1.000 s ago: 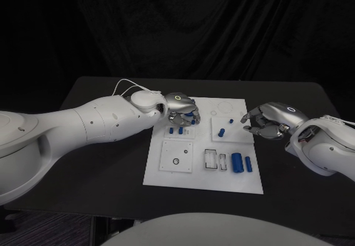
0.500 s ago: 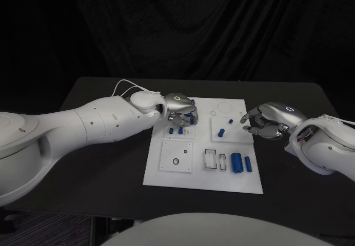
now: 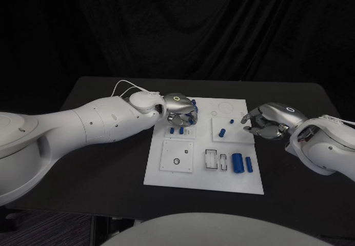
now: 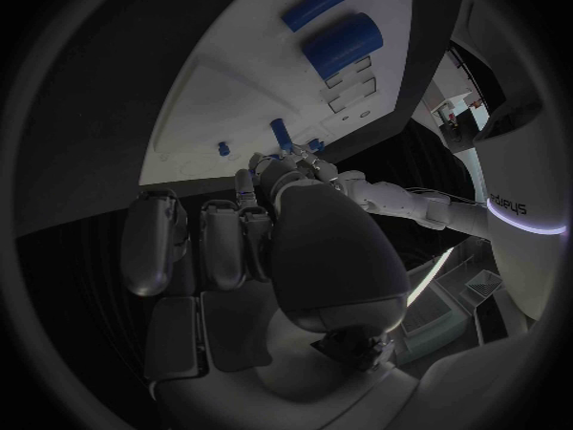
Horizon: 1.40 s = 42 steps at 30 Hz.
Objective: Assemble the parts on the task board
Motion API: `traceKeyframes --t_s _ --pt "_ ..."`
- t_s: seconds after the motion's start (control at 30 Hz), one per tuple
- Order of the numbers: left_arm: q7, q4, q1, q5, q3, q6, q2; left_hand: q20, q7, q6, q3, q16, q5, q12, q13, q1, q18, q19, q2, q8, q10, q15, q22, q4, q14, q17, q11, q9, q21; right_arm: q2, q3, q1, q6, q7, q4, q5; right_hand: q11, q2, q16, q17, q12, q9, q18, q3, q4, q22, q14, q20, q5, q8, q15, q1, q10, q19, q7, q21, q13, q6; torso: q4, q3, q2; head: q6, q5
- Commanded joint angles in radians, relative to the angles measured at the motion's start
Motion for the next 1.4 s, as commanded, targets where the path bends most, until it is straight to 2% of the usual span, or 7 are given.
traceKeyframes --t_s 0.03,0.2,0.37,0.5,0.67,0.93,1.4 --pt "0.019 0.019 -0.001 -0.001 0.0 -0.068 -0.017 -0.001 0.001 0.002 0.002 0.005 0.007 -0.007 -0.005 0.009 -0.013 0.011 0.007 -0.001 0.016 0.0 0.169 -0.009 0.008 0.009 -0.002 0.001 0.011 -0.001 0.001 0.0 0.006 -0.013 0.0 -0.002 -0.001 -0.001 -0.002 -0.004 0.001 0.0 0.014 0.008 -0.003 0.181 0.043 0.001 0.006 0.003 0.005 -0.006 0.001 0.005 0.002 -0.001 0.116 0.008 -0.0003 0.0005 0.0 0.0 -0.002" --pt "0.011 0.066 0.014 -0.001 0.0 -0.101 -0.052 -0.002 0.003 0.001 0.002 0.005 0.008 -0.015 -0.008 0.008 -0.014 0.017 0.003 -0.005 0.025 -0.002 0.171 -0.011 0.011 0.01 0.0 0.002 0.019 -0.003 0.0 0.0 0.007 -0.014 -0.001 -0.002 -0.001 -0.001 -0.002 -0.004 0.001 0.0 0.014 0.008 -0.003 0.181 0.043 0.001 0.006 0.003 0.005 -0.006 0.001 0.005 0.002 -0.001 0.116 0.008 -0.0003 0.0003 -0.001 0.0 -0.003" --pt "-0.005 0.13 0.049 -0.001 0.0 -0.113 -0.096 -0.003 0.002 -0.003 0.006 0.003 0.008 -0.033 -0.016 0.008 -0.013 0.017 0.0 -0.011 0.028 -0.003 0.17 -0.012 0.011 0.005 -0.001 0.002 0.018 -0.005 0.0 0.0 0.01 -0.016 -0.003 -0.002 0.0 -0.001 -0.003 -0.005 -0.001 0.0 0.015 0.008 -0.003 0.181 0.043 0.001 0.006 0.003 0.005 -0.006 0.0 0.005 0.002 -0.003 0.114 0.008 0.0003 0.0003 -0.001 0.0 -0.001" --pt "-0.018 0.169 0.07 -0.001 0.0 -0.095 -0.129 -0.003 0.003 -0.007 0.01 0.003 0.007 -0.049 -0.025 0.006 -0.014 0.02 -0.001 -0.017 0.031 -0.003 0.171 -0.012 0.013 0.005 0.0 0.002 0.02 -0.004 0.0 0.0 0.015 -0.018 -0.005 -0.001 0.0 -0.001 -0.003 -0.005 -0.001 0.0 0.015 0.008 -0.003 0.181 0.043 0.001 0.006 0.003 0.005 -0.006 0.0 0.005 0.002 -0.003 0.114 0.008 0.0011 0.0005 -0.002 0.0 0.0" --pt "-0.037 0.186 0.079 -0.001 -0.001 -0.058 -0.152 -0.004 0.006 -0.004 0.012 0.003 0.003 -0.062 -0.031 0.003 -0.015 0.024 -0.003 -0.018 0.031 -0.004 0.173 -0.011 0.015 0.006 0.004 0.003 0.026 0.0 0.0 0.0 0.021 -0.019 -0.009 0.0 0.0 -0.001 -0.005 -0.006 -0.002 -0.001 0.015 0.008 -0.004 0.18 0.043 0.001 0.006 0.002 0.005 -0.006 -0.001 0.004 0.002 -0.005 0.112 0.008 0.004 0.0012 -0.004 0.0 -0.002" --pt "-0.062 0.176 0.075 -0.001 -0.001 -0.004 -0.158 -0.004 0.013 0.003 0.011 0.001 -0.003 -0.074 -0.036 -0.003 -0.015 0.023 -0.007 -0.017 0.037 -0.005 0.172 -0.01 0.013 -0.001 0.009 0.006 0.025 0.004 0.0 0.0 0.028 -0.017 -0.015 0.001 0.0 -0.001 -0.004 -0.005 -0.001 -0.001 0.015 0.008 -0.004 0.18 0.043 0.002 0.006 0.002 0.005 -0.006 -0.001 0.004 0.002 -0.006 0.113 0.008 0.0059 0.0028 -0.005 0.0 -0.001" --pt "-0.078 0.159 0.042 -0.001 -0.001 0.029 -0.158 -0.004 0.017 0.004 0.011 -0.002 -0.006 -0.083 -0.04 -0.007 -0.014 0.022 -0.009 -0.019 0.037 -0.005 0.171 -0.008 0.009 -0.008 0.014 0.008 0.023 0.007 0.0 -0.001 0.035 -0.016 -0.019 0.001 0.0 -0.001 -0.005 -0.007 -0.002 -0.001 0.015 0.009 -0.004 0.18 0.042 0.002 0.006 0.002 0.005 -0.005 -0.001 0.003 0.002 -0.007 0.112 0.008 0.0086 0.004 -0.004 0.0 -0.005"
